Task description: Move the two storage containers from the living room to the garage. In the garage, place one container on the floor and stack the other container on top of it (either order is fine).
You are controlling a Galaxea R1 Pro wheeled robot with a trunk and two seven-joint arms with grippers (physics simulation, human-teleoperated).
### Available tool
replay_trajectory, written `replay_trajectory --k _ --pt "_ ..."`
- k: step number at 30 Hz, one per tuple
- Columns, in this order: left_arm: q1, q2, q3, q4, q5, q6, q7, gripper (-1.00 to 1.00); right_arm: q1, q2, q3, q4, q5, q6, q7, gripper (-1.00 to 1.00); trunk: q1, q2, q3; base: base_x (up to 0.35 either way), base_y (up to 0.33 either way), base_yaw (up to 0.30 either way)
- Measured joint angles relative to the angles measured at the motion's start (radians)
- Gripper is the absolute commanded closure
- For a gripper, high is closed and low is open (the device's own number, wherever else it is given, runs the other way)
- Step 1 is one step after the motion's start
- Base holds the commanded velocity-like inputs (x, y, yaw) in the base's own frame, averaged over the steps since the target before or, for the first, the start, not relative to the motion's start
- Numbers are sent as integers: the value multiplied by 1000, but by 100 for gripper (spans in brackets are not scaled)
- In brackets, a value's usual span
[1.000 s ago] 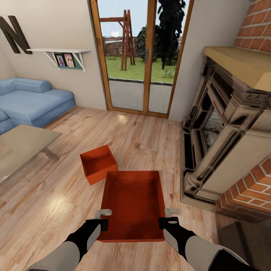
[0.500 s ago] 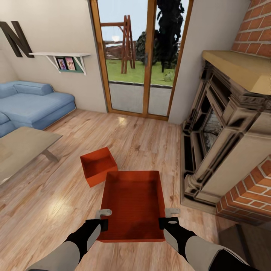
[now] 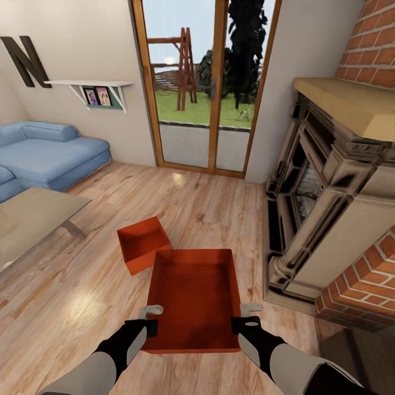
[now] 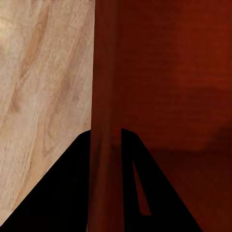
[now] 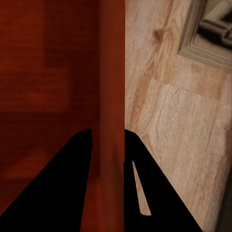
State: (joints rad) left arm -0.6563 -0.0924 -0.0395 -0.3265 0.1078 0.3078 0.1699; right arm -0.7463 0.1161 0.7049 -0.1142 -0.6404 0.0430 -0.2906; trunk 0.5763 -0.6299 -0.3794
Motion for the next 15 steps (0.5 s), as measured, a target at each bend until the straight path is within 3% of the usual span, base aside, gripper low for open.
replay_trajectory --k 15 --pt "0 0 0 1 0 0 0 100 0 0 1 0 -1 0 0 100 0 0 17 0 0 0"
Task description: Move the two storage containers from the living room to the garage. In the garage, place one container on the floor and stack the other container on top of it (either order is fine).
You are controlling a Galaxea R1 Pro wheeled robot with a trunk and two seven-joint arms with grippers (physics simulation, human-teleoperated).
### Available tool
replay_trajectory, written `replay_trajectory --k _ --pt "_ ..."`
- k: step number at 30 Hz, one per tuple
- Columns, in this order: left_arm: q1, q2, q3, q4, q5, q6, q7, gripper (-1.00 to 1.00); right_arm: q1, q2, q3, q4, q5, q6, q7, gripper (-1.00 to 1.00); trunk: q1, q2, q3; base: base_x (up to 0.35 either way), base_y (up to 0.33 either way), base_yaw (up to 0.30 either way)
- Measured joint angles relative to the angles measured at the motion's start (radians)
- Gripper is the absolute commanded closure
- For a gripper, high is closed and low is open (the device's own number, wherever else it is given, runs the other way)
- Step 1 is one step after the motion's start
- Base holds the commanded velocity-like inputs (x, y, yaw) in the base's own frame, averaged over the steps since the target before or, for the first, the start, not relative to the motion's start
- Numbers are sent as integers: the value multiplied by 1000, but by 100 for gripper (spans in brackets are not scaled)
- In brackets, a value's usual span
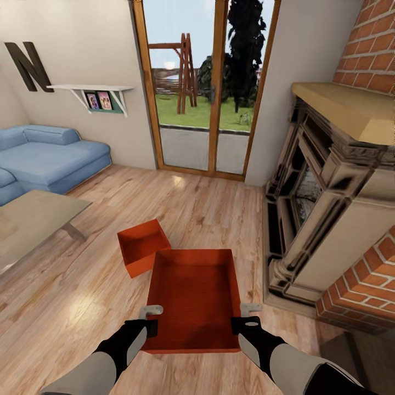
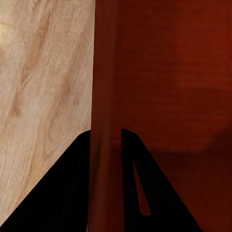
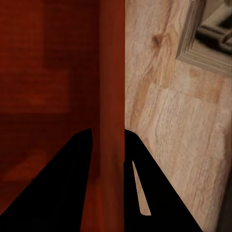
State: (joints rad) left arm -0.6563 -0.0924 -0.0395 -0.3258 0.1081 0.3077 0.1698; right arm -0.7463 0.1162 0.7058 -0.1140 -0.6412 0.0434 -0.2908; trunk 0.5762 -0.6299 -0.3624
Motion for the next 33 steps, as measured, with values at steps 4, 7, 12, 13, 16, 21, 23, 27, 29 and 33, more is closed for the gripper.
replay_trajectory --k 4,7,12,13,16,21,23,27,29,33 --pt "0 0 0 0 0 0 0 100 0 0 0 0 0 0 0 100 0 0 6 0 0 0" --pt "0 0 0 0 0 0 0 100 0 0 0 0 0 0 0 100 0 0 11 0 0 0" --pt "0 0 0 0 0 0 0 100 0 0 0 0 0 0 0 100 0 0 18 0 0 0" --pt "0 0 0 0 0 0 0 100 0 0 0 0 0 0 0 100 0 0 20 0 0 0" --pt "0 0 0 0 0 -1 0 100 0 0 1 0 -1 0 0 100 0 0 25 0 0 0" --pt "0 0 0 0 0 0 0 100 0 0 1 0 -1 0 0 100 0 0 32 0 0 0" --pt "0 0 0 0 0 0 0 100 0 0 1 0 -1 0 0 100 0 0 36 0 0 0" --pt "0 0 0 0 0 -1 0 100 0 0 1 0 -1 0 0 100 0 0 42 0 0 0" --pt "0 0 0 0 0 0 0 100 0 0 1 0 -1 0 0 100 0 0 45 0 0 0" --pt "0 0 0 0 0 -1 0 100 0 0 1 0 -1 -1 0 100 0 0 51 0 0 0"
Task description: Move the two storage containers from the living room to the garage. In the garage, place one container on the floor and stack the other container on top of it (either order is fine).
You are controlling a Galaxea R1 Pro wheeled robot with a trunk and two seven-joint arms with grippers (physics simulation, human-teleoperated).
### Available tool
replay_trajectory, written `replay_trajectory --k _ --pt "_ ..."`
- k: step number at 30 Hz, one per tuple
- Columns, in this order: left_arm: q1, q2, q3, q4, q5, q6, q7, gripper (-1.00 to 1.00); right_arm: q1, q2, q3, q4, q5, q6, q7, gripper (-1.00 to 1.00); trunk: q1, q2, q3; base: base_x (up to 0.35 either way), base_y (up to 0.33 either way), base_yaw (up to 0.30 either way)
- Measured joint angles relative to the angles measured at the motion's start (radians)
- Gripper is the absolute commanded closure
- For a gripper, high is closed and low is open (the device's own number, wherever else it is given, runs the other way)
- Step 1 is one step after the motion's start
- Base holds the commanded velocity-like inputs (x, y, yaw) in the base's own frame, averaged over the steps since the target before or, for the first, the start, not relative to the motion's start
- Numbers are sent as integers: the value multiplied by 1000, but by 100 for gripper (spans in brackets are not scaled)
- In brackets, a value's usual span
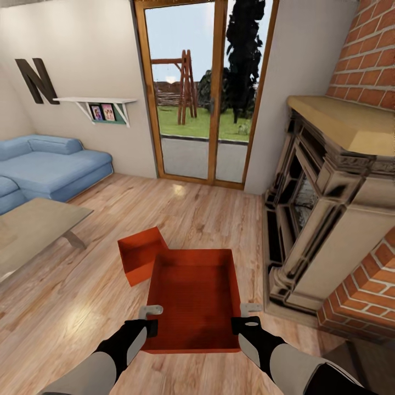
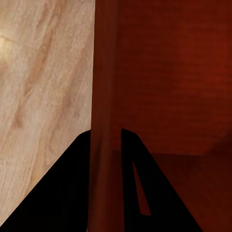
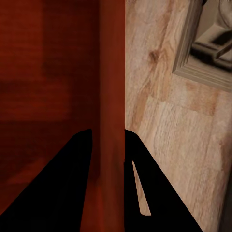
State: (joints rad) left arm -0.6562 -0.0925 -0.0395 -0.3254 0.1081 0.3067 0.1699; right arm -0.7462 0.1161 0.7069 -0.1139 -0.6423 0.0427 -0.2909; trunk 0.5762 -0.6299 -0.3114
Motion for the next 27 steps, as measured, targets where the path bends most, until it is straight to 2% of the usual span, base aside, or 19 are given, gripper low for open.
replay_trajectory --k 18,27 --pt "0 0 0 0 0 1 0 100 0 0 0 0 0 1 0 100 0 0 28 0 0 0" --pt "0 0 0 0 0 1 0 100 0 0 0 0 -1 1 0 100 0 0 32 0 0 0"
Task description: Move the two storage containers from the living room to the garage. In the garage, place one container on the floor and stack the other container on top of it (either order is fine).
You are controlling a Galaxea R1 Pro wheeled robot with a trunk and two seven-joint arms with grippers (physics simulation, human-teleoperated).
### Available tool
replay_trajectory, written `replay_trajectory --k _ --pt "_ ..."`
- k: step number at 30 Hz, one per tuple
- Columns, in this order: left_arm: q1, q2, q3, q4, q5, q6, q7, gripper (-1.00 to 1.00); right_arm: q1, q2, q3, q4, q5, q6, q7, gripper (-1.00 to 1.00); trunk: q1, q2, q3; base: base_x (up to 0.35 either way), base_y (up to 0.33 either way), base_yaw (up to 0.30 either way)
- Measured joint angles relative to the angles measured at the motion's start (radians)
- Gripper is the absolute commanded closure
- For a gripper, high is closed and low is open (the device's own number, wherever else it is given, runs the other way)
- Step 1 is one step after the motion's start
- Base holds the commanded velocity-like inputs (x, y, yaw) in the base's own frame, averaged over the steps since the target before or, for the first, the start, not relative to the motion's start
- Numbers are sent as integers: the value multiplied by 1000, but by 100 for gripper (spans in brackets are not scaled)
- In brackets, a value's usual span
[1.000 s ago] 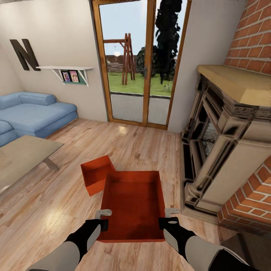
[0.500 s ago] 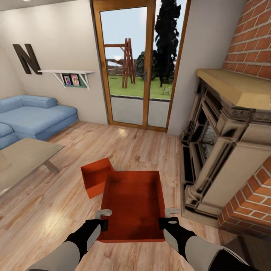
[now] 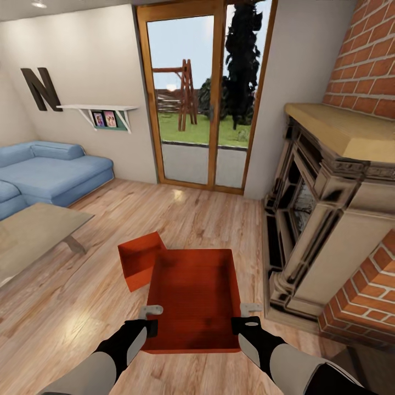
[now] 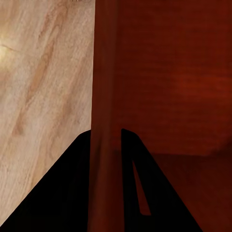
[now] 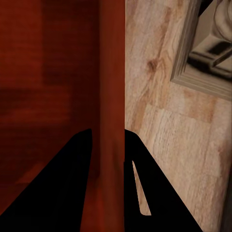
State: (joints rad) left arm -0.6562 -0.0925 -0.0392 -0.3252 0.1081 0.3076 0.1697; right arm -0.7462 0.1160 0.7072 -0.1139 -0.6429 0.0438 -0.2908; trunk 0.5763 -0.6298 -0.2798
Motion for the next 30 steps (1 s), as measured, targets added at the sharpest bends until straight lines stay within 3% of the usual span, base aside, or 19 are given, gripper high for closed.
replay_trajectory --k 30 --pt "0 0 0 0 0 0 0 100 0 0 0 0 0 -1 0 100 0 0 44 0 0 0"
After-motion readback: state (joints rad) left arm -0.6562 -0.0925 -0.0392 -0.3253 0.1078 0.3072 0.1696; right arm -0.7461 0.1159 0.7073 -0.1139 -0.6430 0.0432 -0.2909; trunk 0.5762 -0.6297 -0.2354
